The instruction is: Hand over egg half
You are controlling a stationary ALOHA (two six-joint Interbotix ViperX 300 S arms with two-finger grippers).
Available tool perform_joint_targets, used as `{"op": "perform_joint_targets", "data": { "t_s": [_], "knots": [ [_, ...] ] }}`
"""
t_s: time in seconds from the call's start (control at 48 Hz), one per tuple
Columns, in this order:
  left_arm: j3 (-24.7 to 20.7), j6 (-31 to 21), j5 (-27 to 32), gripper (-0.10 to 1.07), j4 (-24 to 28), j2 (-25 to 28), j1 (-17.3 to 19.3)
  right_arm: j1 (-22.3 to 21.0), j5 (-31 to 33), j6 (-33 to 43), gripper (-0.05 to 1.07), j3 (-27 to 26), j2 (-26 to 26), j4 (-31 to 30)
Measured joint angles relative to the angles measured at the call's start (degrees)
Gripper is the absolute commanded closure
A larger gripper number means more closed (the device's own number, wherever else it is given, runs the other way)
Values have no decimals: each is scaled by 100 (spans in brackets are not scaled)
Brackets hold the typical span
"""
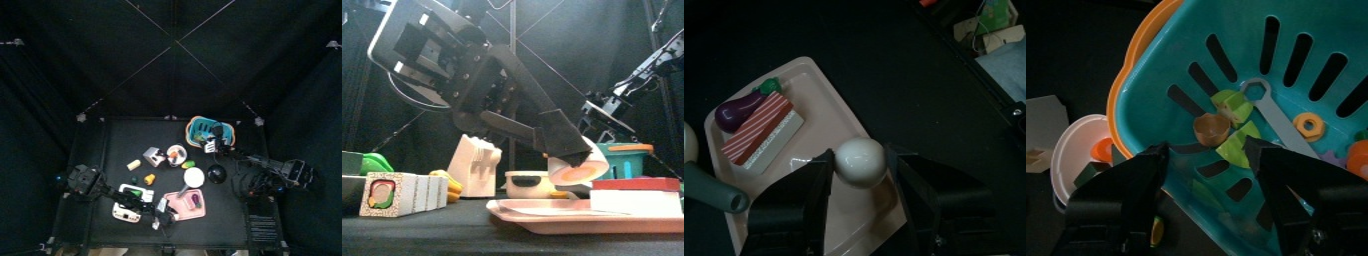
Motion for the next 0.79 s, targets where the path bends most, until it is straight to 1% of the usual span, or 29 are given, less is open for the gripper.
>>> {"op": "perform_joint_targets", "data": {
  "t_s": [0.083, 0.167, 0.312, 0.438, 0.604, 0.667, 0.792],
  "knots": [
    [132, 9, -185, 29, 26, -141, 53, 26, 0, -9, 9, -18, -18, -9],
    [316, 35, -501, 29, 149, -360, 123, 62, 0, -18, 9, -26, -114, -44],
    [606, 141, -1046, 30, 334, -826, 369, 202, -79, -18, 9, -105, -580, -211],
    [835, 272, -1512, 30, 396, -1081, 650, 369, -413, -9, 9, -167, -1028, -290],
    [958, 598, -2180, 30, 554, -1151, 1063, 650, -1389, -9, 9, -167, -1336, -299],
    [958, 800, -2487, 30, 624, -1151, 1195, 738, -1881, -9, 9, -167, -1345, -308],
    [958, 1107, -3041, 29, 650, -1151, 1362, 896, -2584, -18, 9, -167, -1257, -334]
  ]
}}
